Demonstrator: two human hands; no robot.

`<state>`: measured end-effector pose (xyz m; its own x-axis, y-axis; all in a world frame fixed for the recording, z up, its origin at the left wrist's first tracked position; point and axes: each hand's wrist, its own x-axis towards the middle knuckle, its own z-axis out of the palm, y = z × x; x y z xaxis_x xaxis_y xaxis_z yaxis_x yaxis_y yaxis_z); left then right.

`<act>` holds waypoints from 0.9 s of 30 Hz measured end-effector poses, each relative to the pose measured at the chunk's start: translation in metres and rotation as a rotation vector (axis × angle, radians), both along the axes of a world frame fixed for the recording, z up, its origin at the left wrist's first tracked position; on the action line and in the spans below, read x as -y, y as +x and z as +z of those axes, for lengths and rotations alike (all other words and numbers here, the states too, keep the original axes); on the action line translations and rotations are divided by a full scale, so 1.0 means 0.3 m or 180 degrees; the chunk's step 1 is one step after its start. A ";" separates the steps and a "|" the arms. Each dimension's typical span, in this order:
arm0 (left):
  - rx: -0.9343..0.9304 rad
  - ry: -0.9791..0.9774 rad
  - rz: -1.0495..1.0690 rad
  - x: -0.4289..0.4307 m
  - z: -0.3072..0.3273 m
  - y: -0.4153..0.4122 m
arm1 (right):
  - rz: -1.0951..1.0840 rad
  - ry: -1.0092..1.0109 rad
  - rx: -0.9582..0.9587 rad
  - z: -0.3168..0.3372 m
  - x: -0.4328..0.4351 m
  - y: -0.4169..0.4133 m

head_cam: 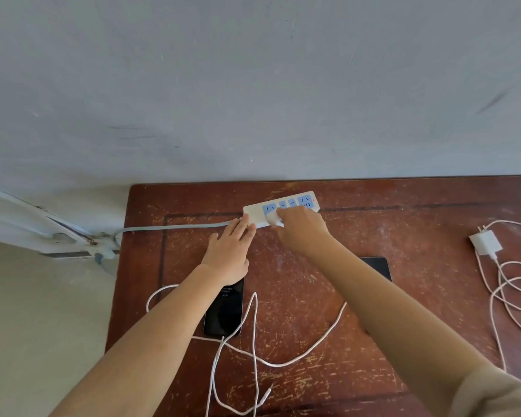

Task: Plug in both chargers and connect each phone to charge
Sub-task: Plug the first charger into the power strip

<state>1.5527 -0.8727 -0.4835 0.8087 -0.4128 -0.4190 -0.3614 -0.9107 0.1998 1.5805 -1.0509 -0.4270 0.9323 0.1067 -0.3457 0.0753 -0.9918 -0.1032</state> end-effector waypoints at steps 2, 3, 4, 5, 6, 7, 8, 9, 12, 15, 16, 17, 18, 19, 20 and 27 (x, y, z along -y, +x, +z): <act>-0.0014 -0.0037 -0.0012 -0.005 0.002 0.001 | 0.0093 -0.0238 -0.0017 0.025 -0.025 0.039; -0.0022 -0.0049 -0.0020 -0.008 0.002 0.002 | 0.0108 -0.0348 -0.0048 0.037 -0.039 0.060; -0.0025 -0.0056 -0.0027 -0.010 0.002 0.003 | 0.0106 -0.0440 -0.0100 0.047 -0.053 0.078; -0.0026 -0.0061 -0.0036 -0.013 0.002 0.004 | 0.0088 -0.0509 -0.0156 0.056 -0.063 0.092; -0.0020 -0.0067 -0.0049 -0.015 0.001 0.006 | 0.0069 -0.0544 -0.0212 0.061 -0.070 0.106; -0.0007 -0.0076 -0.0063 -0.016 -0.001 0.008 | 0.0060 -0.0538 -0.0256 0.063 -0.073 0.116; 0.0007 -0.0089 -0.0078 -0.017 -0.001 0.010 | 0.0060 -0.0496 -0.0306 0.064 -0.076 0.128; 0.0014 -0.0106 -0.0096 -0.019 -0.002 0.013 | 0.0053 -0.0422 -0.0370 0.065 -0.075 0.137; 0.0045 -0.0126 -0.0166 -0.024 -0.007 0.018 | 0.0013 -0.0162 -0.0531 0.062 -0.064 0.168; 0.0109 -0.0115 -0.0256 -0.040 -0.015 0.022 | -0.0284 0.0354 -0.0580 0.072 -0.043 0.196; 0.0128 -0.0104 -0.0287 -0.045 -0.018 0.022 | -0.0378 0.0502 -0.0566 0.078 -0.038 0.205; 0.0151 -0.0094 -0.0313 -0.048 -0.021 0.022 | -0.0430 0.0584 -0.0542 0.083 -0.038 0.214; 0.0170 -0.0091 -0.0334 -0.050 -0.023 0.022 | -0.0455 0.0607 -0.0510 0.084 -0.042 0.221; 0.0181 -0.0098 -0.0339 -0.050 -0.024 0.021 | -0.0454 0.0579 -0.0454 0.080 -0.049 0.223; 0.0189 -0.0113 -0.0323 -0.048 -0.026 0.020 | -0.0433 0.0508 -0.0394 0.072 -0.061 0.219; 0.0215 -0.0171 -0.0348 -0.060 -0.040 0.022 | -0.0592 0.0641 -0.0230 -0.010 -0.061 0.130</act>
<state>1.5591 -0.8548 -0.4956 0.7832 -0.5205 -0.3401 -0.4723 -0.8538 0.2190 1.6196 -1.0326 -0.4299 0.9160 0.0095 -0.4010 -0.1207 -0.9469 -0.2981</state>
